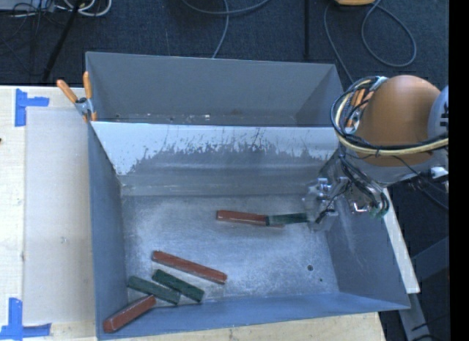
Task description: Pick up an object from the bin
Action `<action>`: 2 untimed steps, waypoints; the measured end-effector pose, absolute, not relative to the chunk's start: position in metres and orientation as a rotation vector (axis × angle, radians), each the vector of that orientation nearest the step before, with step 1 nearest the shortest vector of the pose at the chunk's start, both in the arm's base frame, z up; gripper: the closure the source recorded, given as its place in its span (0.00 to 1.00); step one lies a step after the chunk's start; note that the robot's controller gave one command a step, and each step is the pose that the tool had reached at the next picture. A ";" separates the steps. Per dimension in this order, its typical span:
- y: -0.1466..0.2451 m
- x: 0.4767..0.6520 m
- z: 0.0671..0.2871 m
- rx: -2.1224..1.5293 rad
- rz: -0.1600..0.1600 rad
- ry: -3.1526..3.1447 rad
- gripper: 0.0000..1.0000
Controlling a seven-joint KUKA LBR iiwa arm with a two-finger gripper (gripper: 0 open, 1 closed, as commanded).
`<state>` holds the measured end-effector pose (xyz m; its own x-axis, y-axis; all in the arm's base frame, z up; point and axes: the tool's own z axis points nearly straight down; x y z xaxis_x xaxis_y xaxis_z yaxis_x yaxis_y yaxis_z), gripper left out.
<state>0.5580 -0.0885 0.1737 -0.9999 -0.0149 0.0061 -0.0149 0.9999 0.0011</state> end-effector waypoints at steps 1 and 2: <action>-0.077 0.535 0.223 -0.032 -0.001 -3.145 1.00; -0.103 0.511 0.084 0.141 -0.003 -3.129 1.00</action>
Offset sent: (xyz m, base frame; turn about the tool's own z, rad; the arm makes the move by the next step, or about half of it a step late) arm -0.0234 0.0110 0.0470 0.0349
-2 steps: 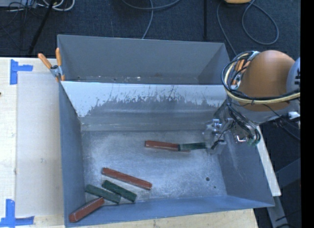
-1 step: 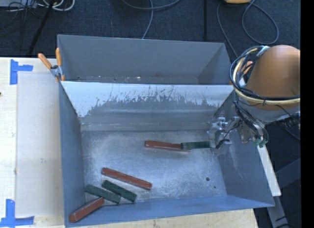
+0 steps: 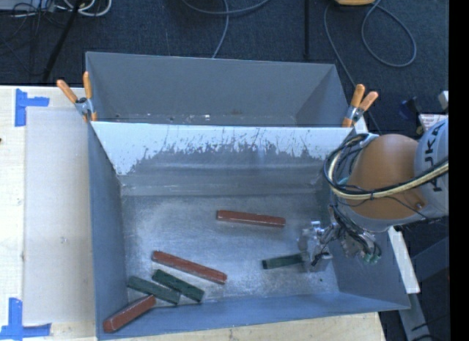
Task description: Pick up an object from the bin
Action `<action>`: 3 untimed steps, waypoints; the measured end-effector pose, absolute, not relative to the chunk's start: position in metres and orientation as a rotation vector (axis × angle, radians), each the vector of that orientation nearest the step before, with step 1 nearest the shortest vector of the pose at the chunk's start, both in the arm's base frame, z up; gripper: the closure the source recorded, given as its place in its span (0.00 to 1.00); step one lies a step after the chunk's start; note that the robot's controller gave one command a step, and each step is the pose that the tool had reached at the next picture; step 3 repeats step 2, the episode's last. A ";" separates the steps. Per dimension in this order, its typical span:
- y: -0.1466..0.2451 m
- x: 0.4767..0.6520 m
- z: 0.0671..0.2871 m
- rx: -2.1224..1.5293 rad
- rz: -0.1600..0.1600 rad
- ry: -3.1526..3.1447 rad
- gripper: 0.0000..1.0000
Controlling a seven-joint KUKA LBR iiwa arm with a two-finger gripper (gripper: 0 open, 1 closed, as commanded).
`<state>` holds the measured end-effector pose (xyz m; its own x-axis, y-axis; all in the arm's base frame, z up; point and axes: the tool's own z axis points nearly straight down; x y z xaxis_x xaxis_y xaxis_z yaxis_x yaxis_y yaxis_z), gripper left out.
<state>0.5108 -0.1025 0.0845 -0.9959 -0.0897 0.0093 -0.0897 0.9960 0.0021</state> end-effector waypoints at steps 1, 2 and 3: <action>-0.044 0.479 0.124 0.149 -0.006 -3.135 1.00; -0.100 0.509 0.228 0.071 0.006 -3.151 1.00; -0.100 0.509 0.228 0.071 0.006 -3.151 1.00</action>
Offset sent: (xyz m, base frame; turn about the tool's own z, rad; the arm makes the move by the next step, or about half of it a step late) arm -0.0307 0.0541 0.0385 0.0001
